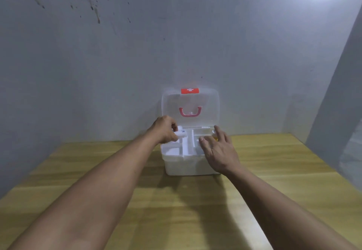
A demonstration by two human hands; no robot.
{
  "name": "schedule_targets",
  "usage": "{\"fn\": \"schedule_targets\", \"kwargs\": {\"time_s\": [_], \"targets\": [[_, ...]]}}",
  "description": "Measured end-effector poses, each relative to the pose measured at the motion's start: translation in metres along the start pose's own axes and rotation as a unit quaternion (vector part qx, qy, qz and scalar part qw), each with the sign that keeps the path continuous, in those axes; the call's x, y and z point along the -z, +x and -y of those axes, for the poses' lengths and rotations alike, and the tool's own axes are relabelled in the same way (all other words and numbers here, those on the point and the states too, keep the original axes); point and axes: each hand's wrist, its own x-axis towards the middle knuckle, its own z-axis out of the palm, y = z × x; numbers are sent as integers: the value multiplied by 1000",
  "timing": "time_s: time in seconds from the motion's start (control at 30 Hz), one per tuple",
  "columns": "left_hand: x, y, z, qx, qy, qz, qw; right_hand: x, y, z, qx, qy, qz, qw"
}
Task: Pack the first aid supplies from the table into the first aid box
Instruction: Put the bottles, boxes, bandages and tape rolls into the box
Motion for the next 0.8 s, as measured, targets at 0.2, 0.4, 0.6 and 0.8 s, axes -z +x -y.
{"fn": "schedule_targets", "kwargs": {"time_s": [0.2,0.4,0.6,0.8], "targets": [[-2,3,-10,12,4,-7,1000,0,-2,2,-5,6,-17,1000],[-11,5,-21,56,-68,-37,995,4,-5,4,-2,4,-12,1000],[-18,0,-17,94,-133,-105,981,4,-7,3,-2,4,-11,1000],[-29,-16,18,34,-8,-39,999,8,-8,5,1,6,-2,1000]]}}
